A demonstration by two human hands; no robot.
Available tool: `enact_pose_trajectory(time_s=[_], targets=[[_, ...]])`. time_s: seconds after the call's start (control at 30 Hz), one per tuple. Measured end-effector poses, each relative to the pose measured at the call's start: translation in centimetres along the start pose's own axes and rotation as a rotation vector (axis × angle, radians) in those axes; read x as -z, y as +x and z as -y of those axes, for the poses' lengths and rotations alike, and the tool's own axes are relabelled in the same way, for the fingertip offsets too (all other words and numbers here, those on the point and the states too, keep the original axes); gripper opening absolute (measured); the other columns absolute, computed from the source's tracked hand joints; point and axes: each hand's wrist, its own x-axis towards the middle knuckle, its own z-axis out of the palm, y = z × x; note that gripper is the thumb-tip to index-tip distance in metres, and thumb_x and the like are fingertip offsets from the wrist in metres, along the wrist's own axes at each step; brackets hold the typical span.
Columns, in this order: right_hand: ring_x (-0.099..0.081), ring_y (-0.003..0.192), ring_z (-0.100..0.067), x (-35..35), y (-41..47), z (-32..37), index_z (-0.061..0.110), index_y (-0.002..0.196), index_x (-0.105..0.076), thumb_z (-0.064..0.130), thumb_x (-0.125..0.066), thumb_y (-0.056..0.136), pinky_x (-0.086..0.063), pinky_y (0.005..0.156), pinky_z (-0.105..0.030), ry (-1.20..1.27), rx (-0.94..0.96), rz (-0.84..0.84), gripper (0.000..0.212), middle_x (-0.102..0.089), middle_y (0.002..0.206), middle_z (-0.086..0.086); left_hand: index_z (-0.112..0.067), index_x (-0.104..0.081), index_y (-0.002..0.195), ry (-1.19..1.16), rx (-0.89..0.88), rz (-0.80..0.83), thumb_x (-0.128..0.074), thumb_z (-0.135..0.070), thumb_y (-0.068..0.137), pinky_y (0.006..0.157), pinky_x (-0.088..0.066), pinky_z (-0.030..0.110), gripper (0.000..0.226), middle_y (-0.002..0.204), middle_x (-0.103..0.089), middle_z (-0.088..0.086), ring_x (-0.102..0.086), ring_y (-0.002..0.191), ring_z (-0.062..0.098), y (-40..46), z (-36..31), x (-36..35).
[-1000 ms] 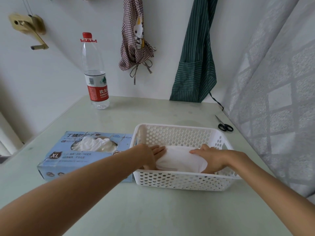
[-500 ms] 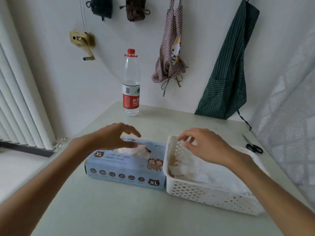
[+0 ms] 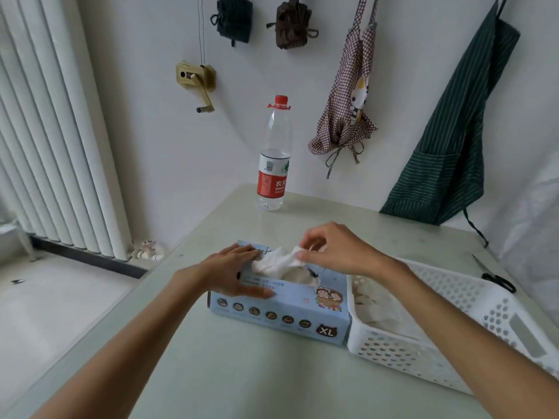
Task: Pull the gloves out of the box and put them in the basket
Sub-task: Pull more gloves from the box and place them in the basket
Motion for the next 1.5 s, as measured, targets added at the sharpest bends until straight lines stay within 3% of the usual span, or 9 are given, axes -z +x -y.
enact_pose_trajectory(time_s=[0.37,0.47,0.6,0.7,0.8,0.93,1.1,1.33,1.5], targets=[[-0.068,0.066,-0.010,3.1,-0.6,1.2,0.007,0.086,-0.071,0.017,-0.076,0.078,-0.052,0.064,-0.019,0.268,-0.036,-0.143,0.013,-0.072,0.074,-0.005,-0.030,-0.029,0.143,-0.073,-0.022,-0.068,-0.039,-0.098,0.039,0.114,-0.026,0.040,0.124,0.147,-0.032,-0.008,-0.027,0.138,0.019,-0.2,0.2,-0.5],[-0.068,0.067,-0.010,4.2,-1.2,0.2,0.013,0.084,-0.072,0.017,-0.079,0.075,-0.053,0.066,-0.019,0.203,-0.070,-0.244,0.012,-0.072,0.074,-0.001,-0.029,-0.040,0.135,-0.130,-0.032,-0.125,-0.051,-0.088,0.054,0.107,-0.034,0.038,0.101,0.123,-0.042,-0.014,-0.040,0.126,0.018,-0.3,0.6,-0.7],[-0.065,0.077,-0.008,3.1,-2.4,-1.2,0.026,0.080,-0.067,0.018,-0.078,0.076,-0.050,0.068,-0.017,-0.182,-0.188,0.158,0.015,-0.069,0.082,0.009,-0.030,-0.061,0.119,-0.435,-0.073,-0.312,-0.052,-0.089,0.056,0.103,-0.039,0.047,0.087,0.129,-0.053,-0.016,-0.052,0.116,0.016,-0.5,1.1,-1.4],[-0.057,0.090,-0.007,2.0,-2.6,-1.3,0.028,0.108,-0.063,0.029,-0.077,0.076,-0.047,0.077,-0.022,-0.289,-0.221,0.299,0.035,-0.060,0.103,0.012,-0.023,-0.068,0.107,-0.530,-0.044,-0.463,-0.066,-0.064,0.072,0.105,-0.036,0.048,0.054,0.129,-0.057,-0.011,-0.054,0.113,0.013,-0.4,0.3,-0.9],[-0.050,0.103,-0.006,0.9,-1.7,0.5,0.033,0.127,-0.050,0.047,-0.065,0.083,-0.044,0.088,-0.028,-0.162,-0.040,0.020,0.049,-0.052,0.121,0.013,-0.020,-0.073,0.100,-0.545,-0.107,-0.570,-0.071,-0.045,0.075,0.090,-0.041,0.030,0.035,0.117,-0.065,-0.009,-0.056,0.099,0.007,-0.5,-0.7,0.1],[-0.038,0.130,-0.014,-1.6,0.0,2.2,0.030,0.139,-0.044,0.043,-0.054,0.093,-0.035,0.106,-0.037,-0.213,0.056,0.182,0.049,-0.045,0.142,0.007,-0.025,-0.073,0.086,-0.523,-0.189,-0.576,-0.081,-0.041,0.067,0.082,-0.048,0.036,0.026,0.093,-0.070,-0.013,-0.062,0.087,0.006,-0.8,-1.6,0.7],[-0.053,0.087,-0.008,-1.9,-1.6,-0.4,0.026,0.085,-0.071,0.029,-0.072,0.081,-0.040,0.070,-0.027,-0.319,0.147,-0.204,0.005,-0.066,0.090,0.012,-0.029,-0.067,0.106,-0.413,-0.162,-0.391,-0.079,-0.024,0.073,0.092,-0.042,0.028,0.035,0.115,-0.064,-0.012,-0.057,0.104,0.007,-2.2,-0.8,1.8],[-0.051,0.072,-0.008,-2.0,-3.7,-3.1,0.025,0.067,-0.059,0.006,-0.072,0.068,-0.039,0.057,-0.024,-0.362,0.213,-0.175,0.023,-0.062,0.076,0.012,-0.030,-0.062,0.121,-0.246,-0.119,-0.275,-0.067,-0.041,0.083,0.088,-0.046,0.028,0.039,0.122,-0.063,-0.011,-0.057,0.102,0.007,-0.2,-2.6,1.6],[-0.046,0.098,-0.003,-1.6,-3.8,-2.9,0.032,0.115,-0.051,0.037,-0.077,0.072,-0.040,0.074,-0.019,-0.412,0.320,-0.070,0.051,-0.045,0.123,0.016,-0.032,-0.071,0.102,-0.147,-0.081,-0.344,-0.069,-0.050,0.078,0.073,-0.040,0.024,0.030,0.110,-0.067,-0.009,-0.058,0.092,0.007,0.6,-3.1,0.9]])
